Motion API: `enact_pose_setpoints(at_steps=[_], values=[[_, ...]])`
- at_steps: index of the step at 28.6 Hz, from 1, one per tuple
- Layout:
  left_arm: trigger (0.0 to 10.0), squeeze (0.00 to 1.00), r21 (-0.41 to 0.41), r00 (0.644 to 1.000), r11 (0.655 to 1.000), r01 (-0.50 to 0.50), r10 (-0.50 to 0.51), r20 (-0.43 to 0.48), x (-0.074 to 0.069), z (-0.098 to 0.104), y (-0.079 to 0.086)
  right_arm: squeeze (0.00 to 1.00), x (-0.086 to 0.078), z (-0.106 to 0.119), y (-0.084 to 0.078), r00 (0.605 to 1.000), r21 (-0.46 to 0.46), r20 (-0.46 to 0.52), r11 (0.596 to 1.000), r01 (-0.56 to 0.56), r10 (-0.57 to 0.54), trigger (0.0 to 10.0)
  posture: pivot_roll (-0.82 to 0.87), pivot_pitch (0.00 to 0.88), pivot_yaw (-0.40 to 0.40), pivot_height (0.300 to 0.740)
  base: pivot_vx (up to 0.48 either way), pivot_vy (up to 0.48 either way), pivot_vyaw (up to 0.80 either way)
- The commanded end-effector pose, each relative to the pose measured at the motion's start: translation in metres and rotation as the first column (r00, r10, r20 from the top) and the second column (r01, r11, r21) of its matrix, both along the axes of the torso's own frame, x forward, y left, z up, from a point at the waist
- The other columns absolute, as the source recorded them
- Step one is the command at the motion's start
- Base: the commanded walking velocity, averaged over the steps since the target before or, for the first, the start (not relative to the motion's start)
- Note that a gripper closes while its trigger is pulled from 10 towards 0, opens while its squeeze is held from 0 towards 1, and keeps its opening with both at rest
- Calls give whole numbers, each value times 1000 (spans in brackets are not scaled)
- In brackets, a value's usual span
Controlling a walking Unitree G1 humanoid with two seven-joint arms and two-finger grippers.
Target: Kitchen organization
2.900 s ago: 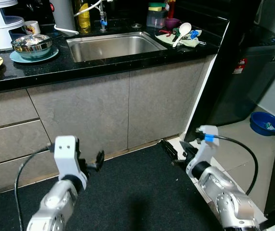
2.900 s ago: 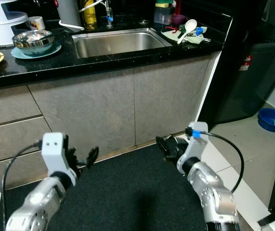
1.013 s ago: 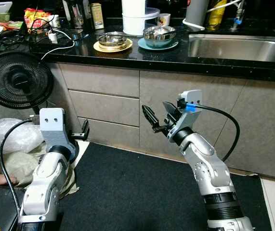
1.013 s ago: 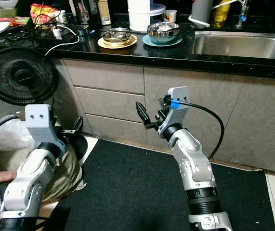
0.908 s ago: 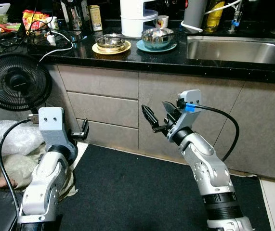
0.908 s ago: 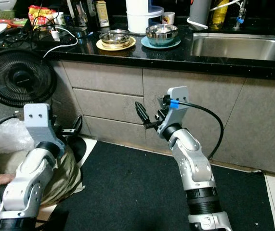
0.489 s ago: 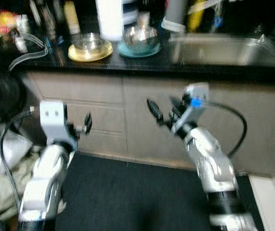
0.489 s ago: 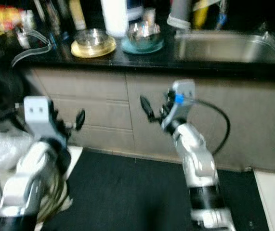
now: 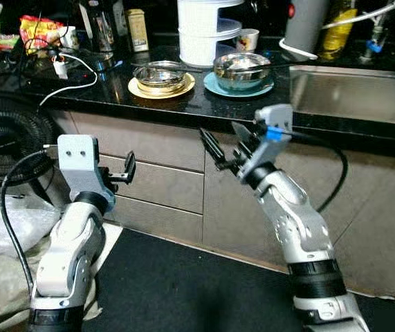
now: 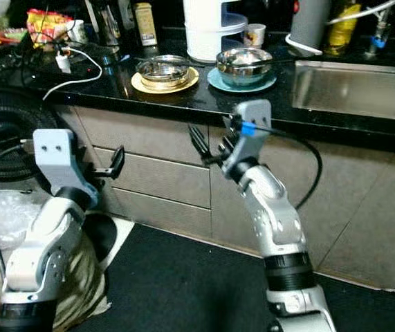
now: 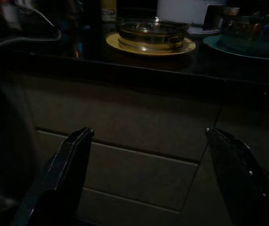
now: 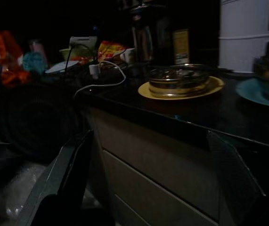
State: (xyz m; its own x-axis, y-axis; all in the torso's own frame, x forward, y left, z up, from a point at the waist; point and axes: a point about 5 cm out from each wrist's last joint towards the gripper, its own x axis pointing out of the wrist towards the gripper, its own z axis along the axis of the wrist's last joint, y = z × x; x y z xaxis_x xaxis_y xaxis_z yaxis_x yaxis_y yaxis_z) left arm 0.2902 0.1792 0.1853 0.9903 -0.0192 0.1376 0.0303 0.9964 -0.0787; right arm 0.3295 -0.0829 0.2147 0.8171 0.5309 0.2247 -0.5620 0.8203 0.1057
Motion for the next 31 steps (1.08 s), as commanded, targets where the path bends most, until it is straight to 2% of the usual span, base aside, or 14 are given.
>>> enact_pose_setpoints(at_steps=[1,12,15,18,23,26,31], values=[[10000,0,-1,999,1000,30,-30,18,2,6,-8,0,0,3,-5,1000,8,7,1000,11,-11,10000,-9,0,16,740,416,0,-800],[10000,0,-5,998,998,57,-57,16,0,6,-18,0,0,13,0,1000,48,29,999,5,-6,10000,-1,0,19,740,418,0,-45],[10000,0,-7,998,998,63,-63,11,1,5,-20,0,2,16,-1,1000,52,26,999,10,-11,10000,-1,0,18,740,416,0,-800],[10000,0,-5,997,997,78,-78,7,2,4,-22,0,5,19,-3,1000,80,19,997,17,-19,10000,-1,0,18,740,416,0,-800],[10000,0,12,990,990,139,-139,9,-2,4,-36,0,4,26,-8,1000,197,5,980,16,-17,10000,3,0,20,740,417,0,-800],[10000,0,29,988,988,151,-152,2,-3,2,-40,0,3,28,-9,1000,232,10,973,12,-15,10000,4,0,18,740,398,0,-773],[10000,0,20,987,987,161,-162,18,-5,4,-45,0,3,32,-10,1000,265,19,964,5,-10,10000,1,0,17,740,54,0,0]])
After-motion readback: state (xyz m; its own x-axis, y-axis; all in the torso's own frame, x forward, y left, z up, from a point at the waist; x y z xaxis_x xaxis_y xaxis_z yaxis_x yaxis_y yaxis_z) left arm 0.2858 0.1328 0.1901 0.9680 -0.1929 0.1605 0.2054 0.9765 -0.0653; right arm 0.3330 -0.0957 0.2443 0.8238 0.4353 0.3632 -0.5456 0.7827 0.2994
